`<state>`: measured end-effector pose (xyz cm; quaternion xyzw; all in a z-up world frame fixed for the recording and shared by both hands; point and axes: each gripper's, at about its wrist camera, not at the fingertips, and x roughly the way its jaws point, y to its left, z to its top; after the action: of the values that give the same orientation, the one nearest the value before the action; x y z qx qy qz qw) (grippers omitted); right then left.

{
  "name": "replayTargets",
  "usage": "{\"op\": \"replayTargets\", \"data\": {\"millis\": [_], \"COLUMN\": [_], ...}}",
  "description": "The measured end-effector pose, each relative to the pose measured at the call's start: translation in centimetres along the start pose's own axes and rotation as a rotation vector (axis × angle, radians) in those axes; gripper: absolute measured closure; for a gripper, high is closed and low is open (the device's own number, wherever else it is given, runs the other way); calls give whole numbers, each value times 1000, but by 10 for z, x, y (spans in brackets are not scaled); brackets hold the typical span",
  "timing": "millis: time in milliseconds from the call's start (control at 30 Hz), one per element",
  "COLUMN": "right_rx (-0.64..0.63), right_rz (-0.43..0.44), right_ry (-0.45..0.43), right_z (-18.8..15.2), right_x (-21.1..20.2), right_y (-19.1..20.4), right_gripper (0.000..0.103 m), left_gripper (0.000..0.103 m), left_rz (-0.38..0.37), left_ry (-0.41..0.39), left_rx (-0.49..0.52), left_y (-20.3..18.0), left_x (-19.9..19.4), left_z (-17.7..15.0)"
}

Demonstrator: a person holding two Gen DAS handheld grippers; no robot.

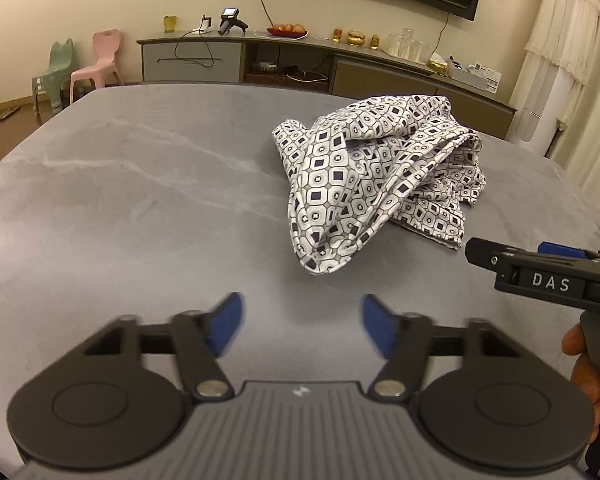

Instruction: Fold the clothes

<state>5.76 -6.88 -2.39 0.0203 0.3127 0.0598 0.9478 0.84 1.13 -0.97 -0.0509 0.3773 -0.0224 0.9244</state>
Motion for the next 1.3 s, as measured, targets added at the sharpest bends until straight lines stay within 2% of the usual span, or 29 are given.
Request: {"op": "replayTargets", "data": {"millis": [33,67,100,133,200,233,333,367,400,467,600,767,800,833,867,900,933,1000,1033,1200,1233,1300], "right_rx": [0,-1,-2,-3,-9,-11,-25,-29,-31,-33,-34,-4,6,15,24,33,42,58,64,55,55,52], "right_rz": [8,15,23,29,40,44,50,53,58,70,80,83,81,77,73,69,65,50,43,31,29,26], "right_ry": [-2,-5,-5,-3,3,6,13,13,12,6,-2,-6,-7,-4,-2,0,2,1,-2,11,15,24], "right_z": [0,1,1,1,1,0,0,0,0,1,2,5,5,6,6,7,8,8,8,7,6,6], "right_x": [-1,-2,-2,-3,-3,-2,-2,-2,-3,-5,-8,-7,-6,-5,-3,-2,0,3,4,11,13,17], "right_y": [0,0,1,1,2,3,5,6,6,7,8,4,3,2,1,0,-1,-2,-2,0,1,2], "right_gripper": [5,13,23,28,47,51,77,91,97,103,103,103,103,103,100,89,80,33,27,20,20,19], "left_gripper": [72,79,90,97,102,103,103,103,103,103,103,100,88,70,55,32,23,22,20,15,9,8], "left_rz": [-1,-1,-2,-3,-1,0,7,10,12,14,26,62,66,78,95,113,120,112,96,-46,-53,-45], "left_ry": [-4,-8,-11,-15,-22,-26,-41,-47,-52,-58,-62,-47,-37,-33,-38,-45,-55,-58,-49,98,111,119], "left_rx": [2,4,6,8,14,15,13,11,9,8,18,66,80,91,103,116,128,131,119,-13,-8,15], "left_y": [0,0,0,0,-1,-1,0,0,1,1,4,13,15,16,17,18,18,18,20,33,32,28], "left_x": [-1,-2,-3,-3,-5,-6,-9,-10,-11,-12,-11,-9,-5,-2,2,5,8,19,25,60,66,77], "left_z": [0,0,0,1,1,1,2,3,3,5,16,50,59,65,69,72,73,70,67,58,58,60]}}
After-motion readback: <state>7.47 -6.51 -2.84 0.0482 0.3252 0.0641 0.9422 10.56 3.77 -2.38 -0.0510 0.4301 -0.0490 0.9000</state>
